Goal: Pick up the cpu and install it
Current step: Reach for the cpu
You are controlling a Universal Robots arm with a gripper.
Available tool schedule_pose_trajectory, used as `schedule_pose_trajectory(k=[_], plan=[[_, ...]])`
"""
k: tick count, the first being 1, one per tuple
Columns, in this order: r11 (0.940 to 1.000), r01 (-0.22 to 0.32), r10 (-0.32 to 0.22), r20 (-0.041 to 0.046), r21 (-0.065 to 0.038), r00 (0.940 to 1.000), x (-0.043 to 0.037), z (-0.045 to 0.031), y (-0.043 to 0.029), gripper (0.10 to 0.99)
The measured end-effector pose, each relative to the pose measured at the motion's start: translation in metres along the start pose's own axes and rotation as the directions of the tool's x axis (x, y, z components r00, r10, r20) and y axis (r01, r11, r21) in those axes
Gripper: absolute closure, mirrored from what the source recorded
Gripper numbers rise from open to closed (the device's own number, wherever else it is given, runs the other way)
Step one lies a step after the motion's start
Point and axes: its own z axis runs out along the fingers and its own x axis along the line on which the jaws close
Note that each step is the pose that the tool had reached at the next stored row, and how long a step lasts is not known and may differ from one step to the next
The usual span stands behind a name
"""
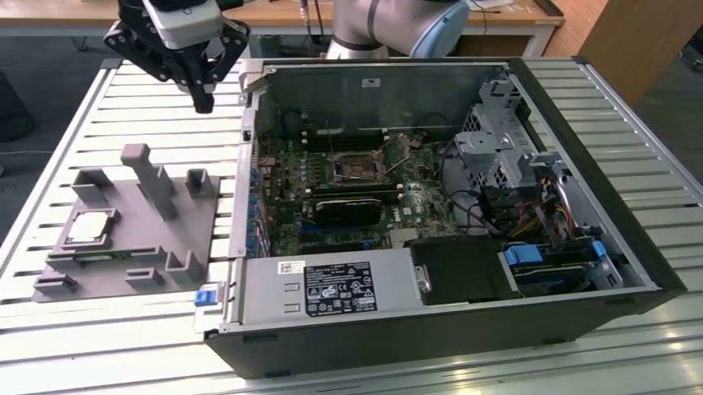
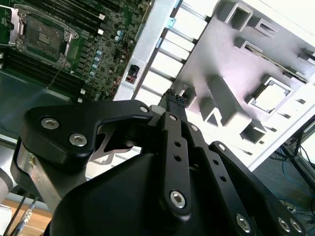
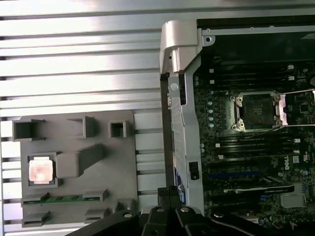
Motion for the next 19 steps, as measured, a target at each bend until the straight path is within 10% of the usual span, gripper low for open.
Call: schedule_pose_trajectory(k=[19], plan=[[1.0, 0.0, 0.0, 0.0001, -0.001, 1.0, 0.0393, -0.0005, -0.003, 0.98]])
